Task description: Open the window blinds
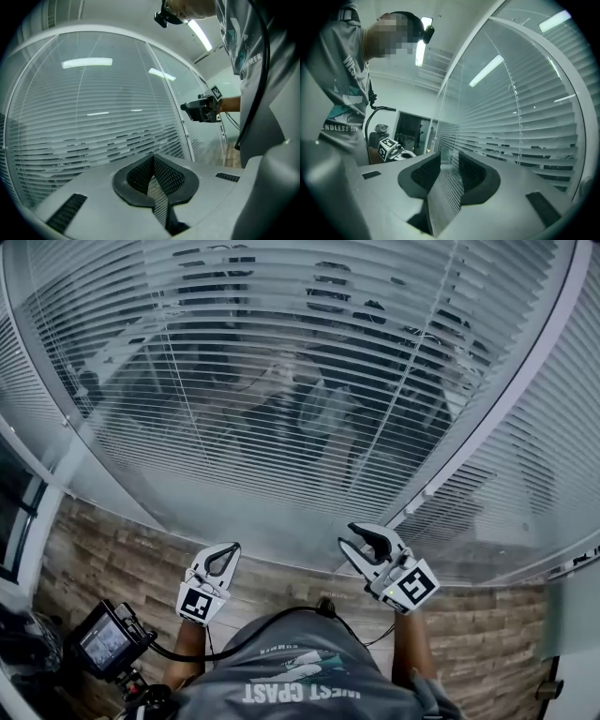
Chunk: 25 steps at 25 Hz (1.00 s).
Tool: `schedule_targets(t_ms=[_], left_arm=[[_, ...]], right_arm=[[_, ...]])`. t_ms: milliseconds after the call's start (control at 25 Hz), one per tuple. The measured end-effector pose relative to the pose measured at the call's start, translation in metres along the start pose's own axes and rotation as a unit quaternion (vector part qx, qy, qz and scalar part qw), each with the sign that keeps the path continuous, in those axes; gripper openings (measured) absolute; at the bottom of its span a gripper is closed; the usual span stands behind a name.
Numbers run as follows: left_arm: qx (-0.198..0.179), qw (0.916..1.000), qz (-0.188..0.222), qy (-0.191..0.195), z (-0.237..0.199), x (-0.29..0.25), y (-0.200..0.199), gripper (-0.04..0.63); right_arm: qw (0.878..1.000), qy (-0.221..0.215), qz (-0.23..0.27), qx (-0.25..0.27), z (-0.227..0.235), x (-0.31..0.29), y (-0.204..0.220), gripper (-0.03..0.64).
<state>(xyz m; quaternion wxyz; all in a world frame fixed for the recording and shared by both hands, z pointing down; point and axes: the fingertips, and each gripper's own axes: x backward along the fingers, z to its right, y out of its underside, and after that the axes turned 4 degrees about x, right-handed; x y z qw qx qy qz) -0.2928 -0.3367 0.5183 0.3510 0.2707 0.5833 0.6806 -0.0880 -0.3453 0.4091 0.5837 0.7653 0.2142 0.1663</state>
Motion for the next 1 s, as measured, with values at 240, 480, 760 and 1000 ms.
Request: schedule_targets(t_ms=[240,480,760,1000], left_arm=[[-0.003,1.0,-0.002,0.004,0.002,-0.002,0.001,0.003],[-0.006,1.0,-0.003,0.004,0.002,-0.003,0.0,0.003],[-0.003,1.0,-0.003,0.001,0.001,0.0,0.006,0.003],[-0.023,0.9996,-0.014,0.008,-0.001,0.001,0.012,0.003]], right_arm=[[1.0,-0.001,-0.024,0.013,-0.001,-0.001,0.01,0.078],[1.0,0.007,-0.026,0.013,0.003,0.002,0.011,0.074],[1.0,0.007,-0.028,0.013,0.002,-0.001,0.013,0.074],[0.999,0.005,-0.03,0.013,0.002,-0.004,0.015,0.073]])
